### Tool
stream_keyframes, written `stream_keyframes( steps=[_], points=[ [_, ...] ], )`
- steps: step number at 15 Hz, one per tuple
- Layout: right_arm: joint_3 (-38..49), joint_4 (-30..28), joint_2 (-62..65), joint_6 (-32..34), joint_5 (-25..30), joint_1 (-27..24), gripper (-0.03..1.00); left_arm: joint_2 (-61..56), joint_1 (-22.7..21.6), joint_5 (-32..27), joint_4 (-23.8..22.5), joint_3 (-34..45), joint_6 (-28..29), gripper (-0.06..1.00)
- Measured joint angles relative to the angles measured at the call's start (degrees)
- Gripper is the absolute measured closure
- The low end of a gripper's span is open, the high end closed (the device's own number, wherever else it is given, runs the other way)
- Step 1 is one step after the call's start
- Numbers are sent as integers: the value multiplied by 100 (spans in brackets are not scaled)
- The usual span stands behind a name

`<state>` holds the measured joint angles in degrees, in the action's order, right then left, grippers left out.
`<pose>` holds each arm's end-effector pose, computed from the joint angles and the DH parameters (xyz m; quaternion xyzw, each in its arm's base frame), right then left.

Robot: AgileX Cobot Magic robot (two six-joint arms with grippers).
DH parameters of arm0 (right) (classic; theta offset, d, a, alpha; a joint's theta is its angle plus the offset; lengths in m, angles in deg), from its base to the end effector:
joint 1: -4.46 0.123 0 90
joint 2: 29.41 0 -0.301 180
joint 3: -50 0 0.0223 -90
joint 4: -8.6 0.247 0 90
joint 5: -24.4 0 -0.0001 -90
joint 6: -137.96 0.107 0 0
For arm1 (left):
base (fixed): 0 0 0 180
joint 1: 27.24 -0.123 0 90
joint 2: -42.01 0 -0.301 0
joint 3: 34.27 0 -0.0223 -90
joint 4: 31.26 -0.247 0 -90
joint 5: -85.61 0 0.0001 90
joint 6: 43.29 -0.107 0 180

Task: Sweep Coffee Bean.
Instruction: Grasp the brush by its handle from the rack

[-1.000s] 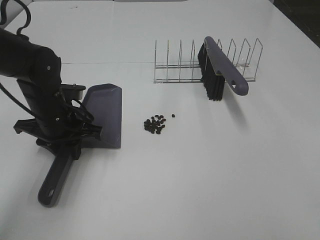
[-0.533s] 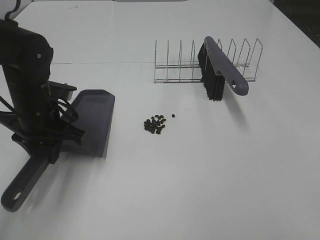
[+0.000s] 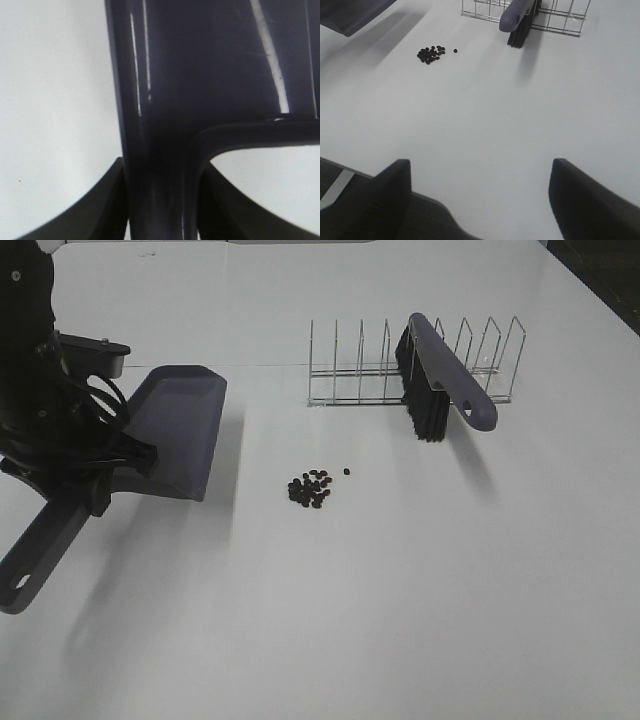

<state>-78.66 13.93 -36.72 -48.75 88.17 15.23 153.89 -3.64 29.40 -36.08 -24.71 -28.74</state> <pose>-0.0107 0.0071 0.2518 -0.1351 0.8650 0.0635 0.4791 0.3136 -0.1289 0.1859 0.1014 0.9940 0.0268 0.0309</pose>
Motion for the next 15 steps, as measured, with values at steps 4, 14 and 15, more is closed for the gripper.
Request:
stream_keyframes(
  steps=[4, 14, 15],
  points=[
    [-435, -63, -1518, 1238, -6, 0, 14, -11, 0, 493, -92, 0, -223, 62],
    [-4647, -493, -8039, 1054, -264, 0, 10, -11, 0, 888, -29, 0, -149, 62],
    [-4882, -498, -8308, 1049, -183, 0, 10, -11, 0, 865, -29, 0, -149, 62]
  ],
)
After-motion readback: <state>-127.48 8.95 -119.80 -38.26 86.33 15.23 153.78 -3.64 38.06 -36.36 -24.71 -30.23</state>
